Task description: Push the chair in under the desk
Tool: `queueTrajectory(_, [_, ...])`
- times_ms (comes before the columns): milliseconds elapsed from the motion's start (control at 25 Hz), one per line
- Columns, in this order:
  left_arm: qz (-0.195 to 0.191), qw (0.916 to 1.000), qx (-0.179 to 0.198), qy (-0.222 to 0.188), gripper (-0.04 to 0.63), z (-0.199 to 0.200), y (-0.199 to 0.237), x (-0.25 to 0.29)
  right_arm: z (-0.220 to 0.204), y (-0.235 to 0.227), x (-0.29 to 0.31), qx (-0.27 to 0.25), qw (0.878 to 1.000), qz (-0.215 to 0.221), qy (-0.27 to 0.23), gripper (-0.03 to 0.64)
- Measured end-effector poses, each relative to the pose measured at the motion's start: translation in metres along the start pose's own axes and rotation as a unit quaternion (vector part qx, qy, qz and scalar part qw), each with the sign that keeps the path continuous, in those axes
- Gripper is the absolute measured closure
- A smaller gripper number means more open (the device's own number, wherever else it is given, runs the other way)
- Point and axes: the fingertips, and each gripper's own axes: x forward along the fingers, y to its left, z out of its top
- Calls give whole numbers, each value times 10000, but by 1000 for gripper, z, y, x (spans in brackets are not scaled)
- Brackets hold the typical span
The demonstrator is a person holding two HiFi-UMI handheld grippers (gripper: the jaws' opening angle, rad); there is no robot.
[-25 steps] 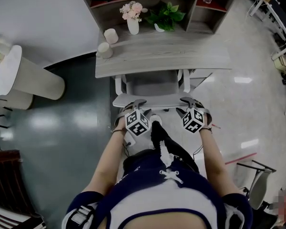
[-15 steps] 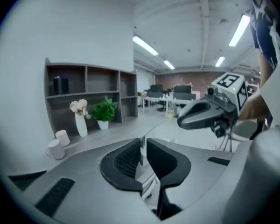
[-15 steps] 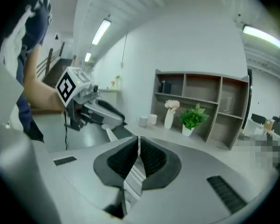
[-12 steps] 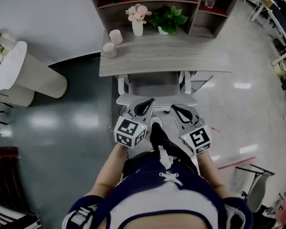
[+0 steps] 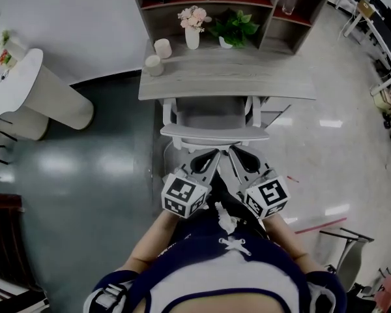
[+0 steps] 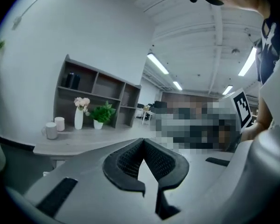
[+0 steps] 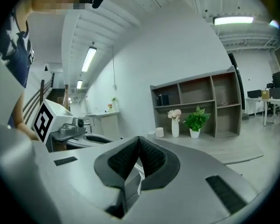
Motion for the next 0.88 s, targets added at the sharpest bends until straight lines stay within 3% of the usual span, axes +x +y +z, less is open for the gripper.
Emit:
queueTrajectory(480, [-70,9998,-146,-65,586,-8,-22,-15,-19,34,-17,-115,9994,282,149,606])
queueTrajectory(880, [-76,9998,-178,89,586,-17,-12,-5,-30,27,-5,59,9988,363,336,606])
